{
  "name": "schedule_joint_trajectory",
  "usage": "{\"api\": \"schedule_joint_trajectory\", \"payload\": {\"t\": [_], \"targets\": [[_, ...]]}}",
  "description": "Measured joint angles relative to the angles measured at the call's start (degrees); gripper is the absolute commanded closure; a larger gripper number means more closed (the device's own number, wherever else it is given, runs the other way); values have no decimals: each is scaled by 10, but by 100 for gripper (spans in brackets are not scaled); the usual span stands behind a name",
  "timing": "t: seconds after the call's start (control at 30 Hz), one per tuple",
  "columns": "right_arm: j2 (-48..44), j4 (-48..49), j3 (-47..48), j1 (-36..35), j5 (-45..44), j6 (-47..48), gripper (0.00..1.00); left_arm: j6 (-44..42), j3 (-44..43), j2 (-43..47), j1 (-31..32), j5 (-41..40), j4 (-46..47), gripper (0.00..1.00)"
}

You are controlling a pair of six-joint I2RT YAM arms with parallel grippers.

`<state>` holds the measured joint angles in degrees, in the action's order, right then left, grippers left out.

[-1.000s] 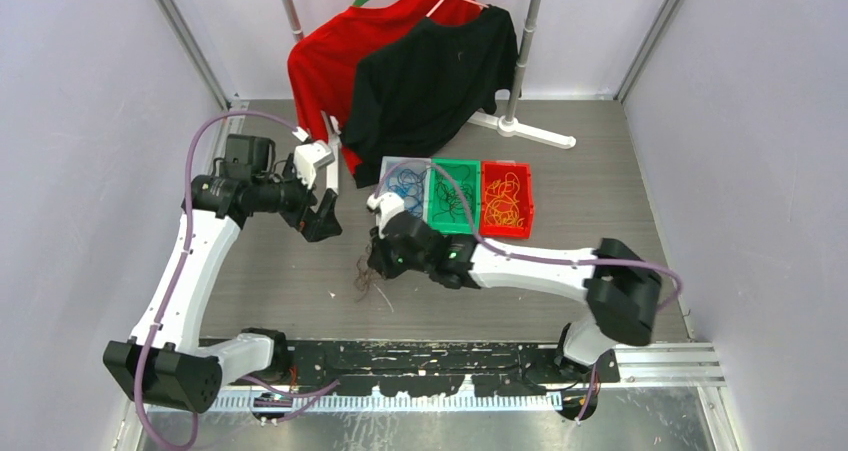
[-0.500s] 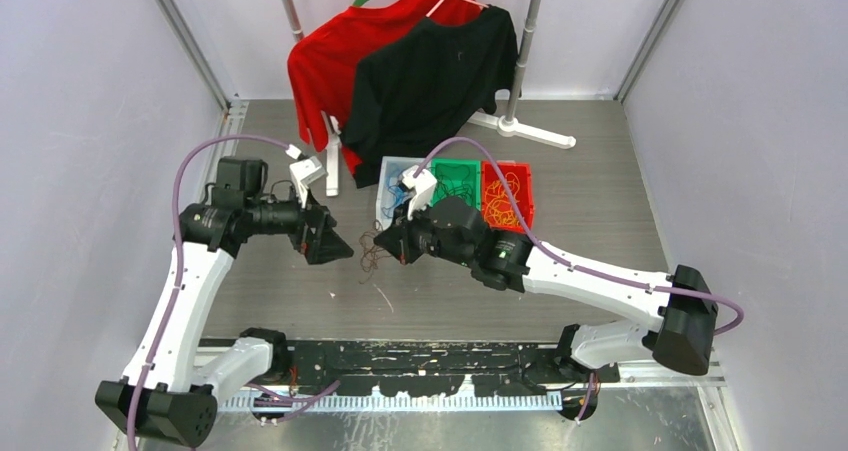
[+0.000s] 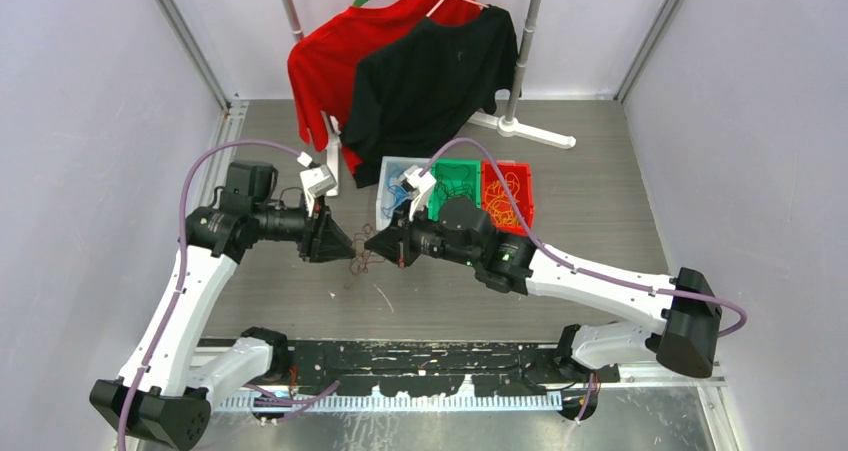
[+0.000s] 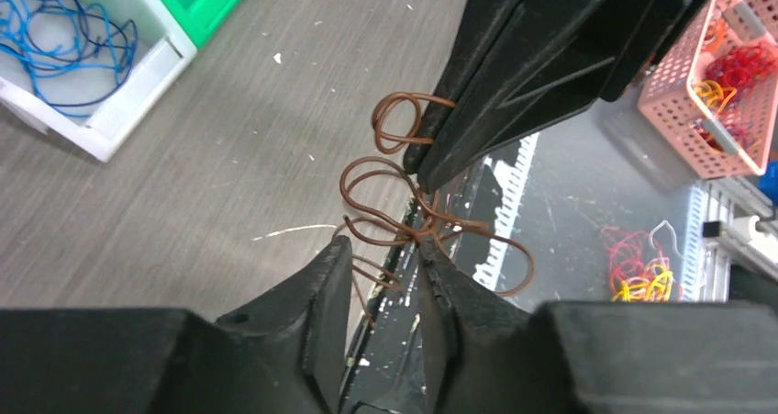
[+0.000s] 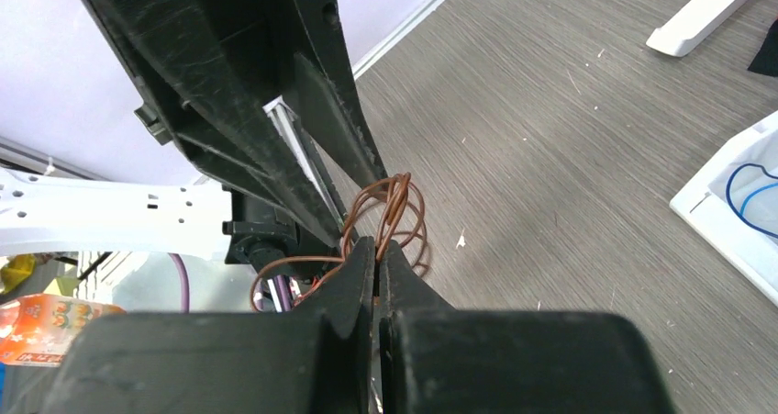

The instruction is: Untangle the cables

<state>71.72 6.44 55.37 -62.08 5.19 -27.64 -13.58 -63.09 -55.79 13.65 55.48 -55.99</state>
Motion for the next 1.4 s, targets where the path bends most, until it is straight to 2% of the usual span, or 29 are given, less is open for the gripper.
{"api": "schedule_joint_trajectory", "payload": {"t": [0.07,0.13,0.37,0.6,0.67,0.73,0.83,0.87,0.93,1.1,1.33,1.4], "targets": [[-5,1,-2,3,1,-4,97,5,2,0,0,-2,7,94],[-14,5,-10,7,1,-8,96,12,5,0,0,-9,16,100],[-75,16,-60,42,0,-28,93,-9,13,13,0,-66,25,100],[-119,8,-91,73,-12,-37,93,-56,17,36,0,-120,17,99],[-123,-5,-90,82,-28,-35,94,-63,17,36,0,-129,15,89],[-123,-31,-87,93,-51,-28,94,-68,17,33,0,-141,12,66],[-118,-89,-68,123,-106,-6,94,-73,13,18,1,-165,4,23],[-113,-106,-57,137,-130,5,93,-71,12,11,1,-175,0,12],[-100,-129,-37,163,-171,24,93,-68,10,-1,1,-198,-5,1],[-32,-150,12,241,-246,82,94,-53,0,-21,1,-262,-5,1],[122,-151,73,297,-272,125,94,-47,-38,-43,-6,-320,-5,0],[168,-151,95,300,-268,127,85,-45,-44,-45,-10,-329,-4,1]]}}
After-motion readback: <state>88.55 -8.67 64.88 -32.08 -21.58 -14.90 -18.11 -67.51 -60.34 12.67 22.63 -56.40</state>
